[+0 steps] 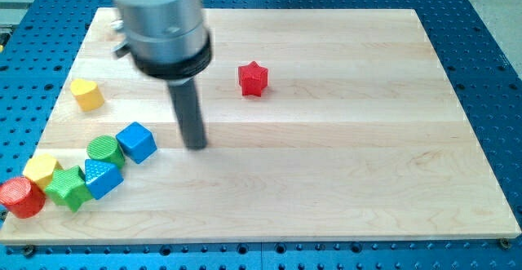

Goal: Move the red star parallel to the right of the yellow heart

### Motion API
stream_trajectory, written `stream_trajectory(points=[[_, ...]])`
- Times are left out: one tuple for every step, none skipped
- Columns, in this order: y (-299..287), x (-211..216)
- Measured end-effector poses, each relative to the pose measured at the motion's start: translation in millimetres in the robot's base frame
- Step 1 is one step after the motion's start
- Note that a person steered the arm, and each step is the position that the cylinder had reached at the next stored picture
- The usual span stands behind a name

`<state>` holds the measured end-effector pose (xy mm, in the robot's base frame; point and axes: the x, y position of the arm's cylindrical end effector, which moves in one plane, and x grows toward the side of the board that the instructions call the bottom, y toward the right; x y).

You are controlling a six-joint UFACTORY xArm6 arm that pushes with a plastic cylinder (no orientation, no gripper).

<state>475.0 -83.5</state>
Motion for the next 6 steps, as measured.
stream_trajectory(points=[[-55.4,-10.2],[-65.6,6.2],[-31.7,9.8],[93.4,-47.7],[184.5,-118.1],[116.5,-110.6]])
